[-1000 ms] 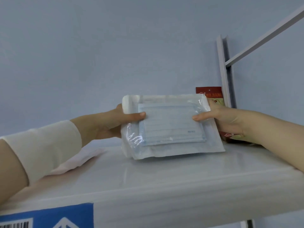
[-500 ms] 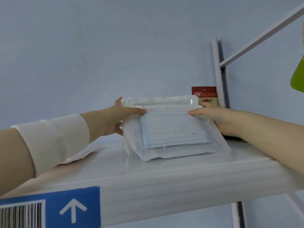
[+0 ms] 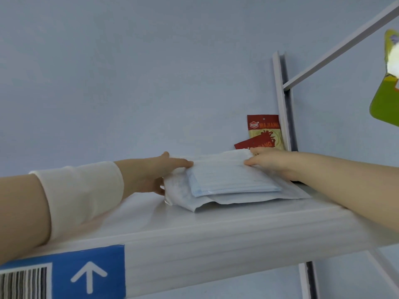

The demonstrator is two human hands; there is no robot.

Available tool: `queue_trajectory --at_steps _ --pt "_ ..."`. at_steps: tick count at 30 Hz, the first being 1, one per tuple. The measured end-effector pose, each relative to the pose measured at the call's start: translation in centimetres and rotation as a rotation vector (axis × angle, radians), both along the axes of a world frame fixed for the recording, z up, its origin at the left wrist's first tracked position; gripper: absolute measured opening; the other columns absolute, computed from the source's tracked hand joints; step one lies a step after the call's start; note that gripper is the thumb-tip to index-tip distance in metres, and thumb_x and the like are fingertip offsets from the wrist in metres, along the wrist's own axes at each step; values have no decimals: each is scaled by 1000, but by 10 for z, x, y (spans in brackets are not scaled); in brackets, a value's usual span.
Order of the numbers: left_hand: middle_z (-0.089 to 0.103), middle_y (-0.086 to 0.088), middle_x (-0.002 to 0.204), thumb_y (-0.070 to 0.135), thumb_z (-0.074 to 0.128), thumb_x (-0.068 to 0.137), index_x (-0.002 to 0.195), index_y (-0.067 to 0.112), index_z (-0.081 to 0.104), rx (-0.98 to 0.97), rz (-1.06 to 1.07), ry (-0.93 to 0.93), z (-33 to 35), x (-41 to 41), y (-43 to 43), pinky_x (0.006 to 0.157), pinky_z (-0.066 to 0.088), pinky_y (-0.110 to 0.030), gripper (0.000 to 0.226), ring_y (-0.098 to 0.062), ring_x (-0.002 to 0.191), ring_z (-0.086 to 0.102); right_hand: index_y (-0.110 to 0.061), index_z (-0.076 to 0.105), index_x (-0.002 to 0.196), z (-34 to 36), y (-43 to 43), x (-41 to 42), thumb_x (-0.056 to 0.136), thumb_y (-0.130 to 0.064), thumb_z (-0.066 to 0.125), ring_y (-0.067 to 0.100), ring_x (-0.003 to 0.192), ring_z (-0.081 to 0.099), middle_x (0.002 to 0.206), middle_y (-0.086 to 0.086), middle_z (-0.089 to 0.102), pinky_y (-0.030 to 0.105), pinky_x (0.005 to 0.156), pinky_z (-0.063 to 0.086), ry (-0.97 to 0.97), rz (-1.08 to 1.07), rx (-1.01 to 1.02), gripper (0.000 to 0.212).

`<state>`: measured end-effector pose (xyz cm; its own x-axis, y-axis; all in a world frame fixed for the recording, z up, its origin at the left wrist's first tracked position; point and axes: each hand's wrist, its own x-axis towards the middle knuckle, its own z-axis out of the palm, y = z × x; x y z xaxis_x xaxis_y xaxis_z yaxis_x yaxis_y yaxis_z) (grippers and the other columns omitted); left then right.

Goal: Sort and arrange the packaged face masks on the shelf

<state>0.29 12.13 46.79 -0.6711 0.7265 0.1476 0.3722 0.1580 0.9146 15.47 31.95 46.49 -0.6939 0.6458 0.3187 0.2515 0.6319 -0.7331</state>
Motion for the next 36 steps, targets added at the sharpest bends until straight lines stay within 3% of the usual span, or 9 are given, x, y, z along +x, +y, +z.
queue_trajectory --at_steps 4,8,11,15,20,23,26,33,36 --pt "47 5 111 38 61 89 145 11 19 -79 2 81 -14 2 8 79 46 -29 75 -15 95 55 -11 43 138 -5 -5 2 97 -24 42 23 132 36 145 7 40 30 106 27 -167 -73 211 43" --pt "27 -2 151 58 54 85 149 19 16 -193 112 336 -8 7 9 110 29 -38 84 -24 136 33 -9 59 113 -4 -10 5 100 -27 31 22 103 51 117 7 57 27 79 36 -203 -153 353 35" --pt "2 -4 159 63 40 88 151 26 9 -237 183 662 2 24 4 116 7 -42 79 -22 146 5 -17 55 81 -2 -15 7 101 -35 25 18 83 50 90 1 56 27 64 35 -128 -154 501 41" --pt "5 2 160 63 29 91 151 29 8 -406 29 827 -1 47 9 116 3 -33 72 -16 147 3 -24 54 88 -7 -27 7 101 -42 21 17 96 49 96 -6 55 27 78 33 -231 -60 572 40" --pt "7 -5 159 61 20 93 151 25 6 -579 -22 886 -20 50 19 116 3 -35 70 -22 147 3 -17 51 131 -12 -35 11 101 -44 17 21 125 43 138 3 48 24 89 28 -360 -53 567 52" --pt "7 -6 159 60 19 94 151 24 6 -558 8 903 -21 56 18 116 5 -35 69 -22 147 4 -20 61 101 -13 -34 12 100 -46 19 21 103 53 110 2 60 27 82 36 -322 -50 617 49" --pt "12 -4 158 58 20 95 151 21 12 -457 60 919 -10 58 8 115 8 -33 68 -20 146 9 -24 47 70 -7 -40 15 100 -47 19 21 87 54 81 -4 54 34 76 42 -187 -97 700 46" --pt "25 1 155 57 19 96 147 17 31 -322 321 941 31 41 -64 112 16 -33 66 -19 142 23 -6 60 105 21 -88 -1 100 -38 28 24 93 51 84 -1 55 29 70 36 -73 -97 748 45" --pt "25 -1 155 57 21 96 146 16 31 -326 470 915 37 23 -100 113 17 -37 65 -22 142 22 -6 60 114 30 -123 -27 98 -40 33 28 113 50 116 6 60 31 87 38 -6 -36 760 46"
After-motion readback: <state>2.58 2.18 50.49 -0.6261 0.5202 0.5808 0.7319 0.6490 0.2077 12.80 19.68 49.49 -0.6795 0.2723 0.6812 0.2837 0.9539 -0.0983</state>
